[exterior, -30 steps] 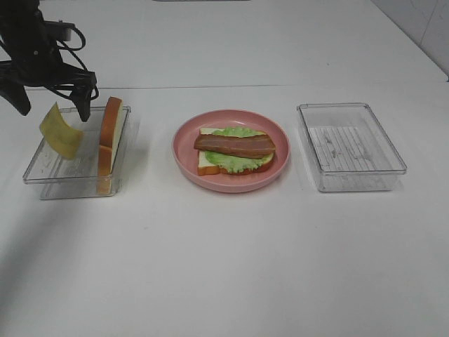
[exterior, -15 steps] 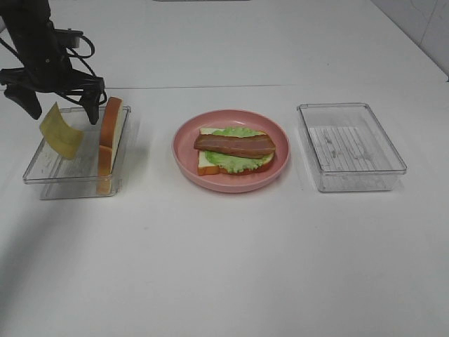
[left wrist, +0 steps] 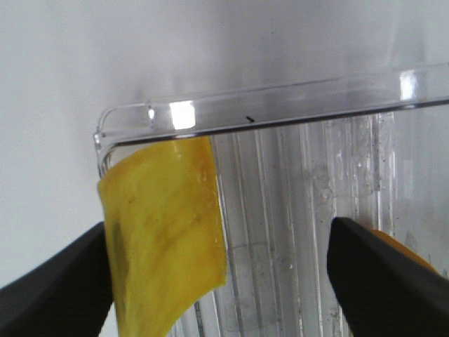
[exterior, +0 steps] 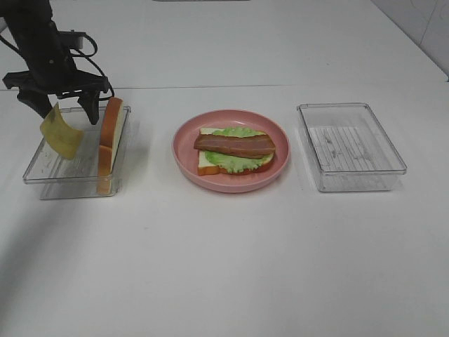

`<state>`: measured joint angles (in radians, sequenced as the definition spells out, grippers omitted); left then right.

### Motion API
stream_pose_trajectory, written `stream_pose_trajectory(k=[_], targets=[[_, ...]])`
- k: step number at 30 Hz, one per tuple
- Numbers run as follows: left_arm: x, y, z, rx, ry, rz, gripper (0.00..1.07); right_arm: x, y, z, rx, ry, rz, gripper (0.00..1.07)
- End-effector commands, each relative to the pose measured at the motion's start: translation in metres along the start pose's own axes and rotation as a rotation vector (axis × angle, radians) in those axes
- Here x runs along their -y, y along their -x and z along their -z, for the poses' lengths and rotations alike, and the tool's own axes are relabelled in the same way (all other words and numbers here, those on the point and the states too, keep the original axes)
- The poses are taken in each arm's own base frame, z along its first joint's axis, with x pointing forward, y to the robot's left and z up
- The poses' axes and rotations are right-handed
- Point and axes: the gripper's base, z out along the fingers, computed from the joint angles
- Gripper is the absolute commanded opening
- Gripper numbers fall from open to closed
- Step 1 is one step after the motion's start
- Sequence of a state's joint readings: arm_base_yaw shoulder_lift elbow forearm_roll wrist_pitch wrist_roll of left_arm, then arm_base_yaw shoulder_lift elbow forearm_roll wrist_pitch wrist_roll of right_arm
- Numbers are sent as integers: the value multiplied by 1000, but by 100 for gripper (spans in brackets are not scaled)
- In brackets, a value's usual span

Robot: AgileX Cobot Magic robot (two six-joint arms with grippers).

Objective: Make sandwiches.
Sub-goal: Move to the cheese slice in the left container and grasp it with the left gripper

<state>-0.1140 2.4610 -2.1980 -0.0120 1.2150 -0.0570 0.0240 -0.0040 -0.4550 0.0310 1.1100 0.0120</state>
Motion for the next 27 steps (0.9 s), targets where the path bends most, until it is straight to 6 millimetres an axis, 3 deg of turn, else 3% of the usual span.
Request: stream_pose_trajectory(k=[1, 27], targets=[[-2, -9, 1, -100, 1, 1, 75, 0, -1, 2, 28, -2, 0, 96], [-12, -9, 1, -104, 4, 20, 75, 0, -1, 2, 28, -2, 0, 96]])
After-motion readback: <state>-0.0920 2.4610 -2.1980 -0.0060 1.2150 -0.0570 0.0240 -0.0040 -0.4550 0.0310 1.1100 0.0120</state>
